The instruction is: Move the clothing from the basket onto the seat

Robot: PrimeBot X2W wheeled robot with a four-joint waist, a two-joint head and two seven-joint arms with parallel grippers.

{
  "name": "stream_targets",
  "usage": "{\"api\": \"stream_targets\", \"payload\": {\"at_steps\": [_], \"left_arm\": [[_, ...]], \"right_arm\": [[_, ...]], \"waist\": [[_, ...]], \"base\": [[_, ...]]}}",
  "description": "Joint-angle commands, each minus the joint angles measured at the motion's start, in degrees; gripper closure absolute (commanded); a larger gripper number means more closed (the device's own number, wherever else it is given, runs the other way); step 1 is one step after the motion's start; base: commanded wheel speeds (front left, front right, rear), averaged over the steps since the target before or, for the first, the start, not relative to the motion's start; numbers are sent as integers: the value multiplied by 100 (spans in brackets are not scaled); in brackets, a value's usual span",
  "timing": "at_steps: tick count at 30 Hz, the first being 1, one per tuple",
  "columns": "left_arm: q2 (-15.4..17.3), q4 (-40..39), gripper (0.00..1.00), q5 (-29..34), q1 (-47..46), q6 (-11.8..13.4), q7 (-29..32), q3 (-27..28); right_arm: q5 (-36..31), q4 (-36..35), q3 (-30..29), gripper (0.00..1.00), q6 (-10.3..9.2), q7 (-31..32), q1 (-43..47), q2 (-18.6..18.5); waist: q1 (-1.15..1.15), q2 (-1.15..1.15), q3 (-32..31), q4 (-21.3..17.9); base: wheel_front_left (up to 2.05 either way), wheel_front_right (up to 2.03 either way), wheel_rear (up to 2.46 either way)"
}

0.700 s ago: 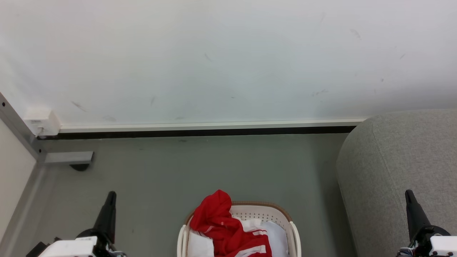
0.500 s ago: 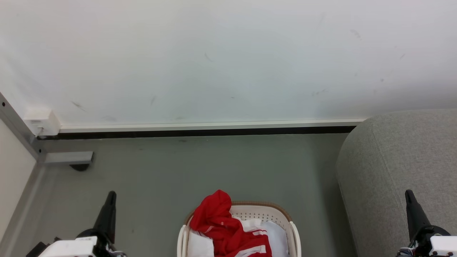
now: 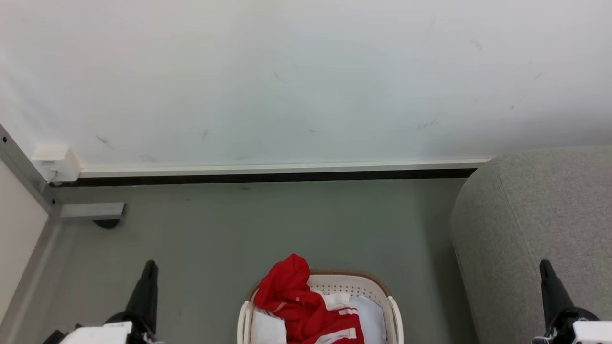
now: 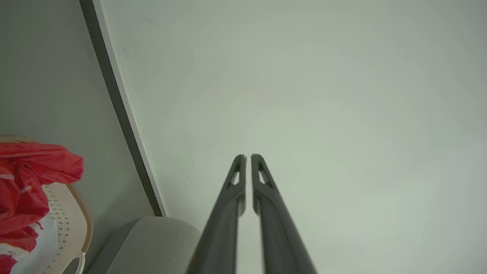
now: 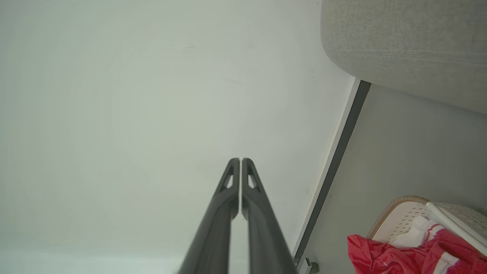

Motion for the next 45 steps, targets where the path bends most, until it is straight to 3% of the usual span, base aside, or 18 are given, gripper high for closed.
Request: {"api": "stream_targets", "payload": {"at_steps": [1,10,17,27,37,45], "left_arm": [[-5,22,0,1,17,1,-3,-2],[-5,71,0,92,33,0,-259,-211],[-2,117,0,561,18,18,-447,-320],[2,-28,0,1743,45,189,-690,-397],[7,-231,0,3325,131,349,-937,-503],[10,-298,0,4333,198,363,-1087,-540]], "right_arm": [[0,23,4,0,-1,-2,16,9],[-221,16,183,0,-2,-258,63,8],[-948,-50,231,0,-3,-446,84,3],[-2690,-307,315,0,-3,-692,116,-5],[-4257,-374,426,0,-5,-934,179,-13],[-5051,-369,426,0,-5,-1092,211,-29]], "waist": [[0,0,0,0],[0,0,2,13],[0,0,1,34],[0,0,7,85],[0,0,9,144],[0,0,-3,159]], "base": [[0,0,0],[0,0,0],[0,0,0],[0,0,0],[0,0,0],[0,0,0]]}}
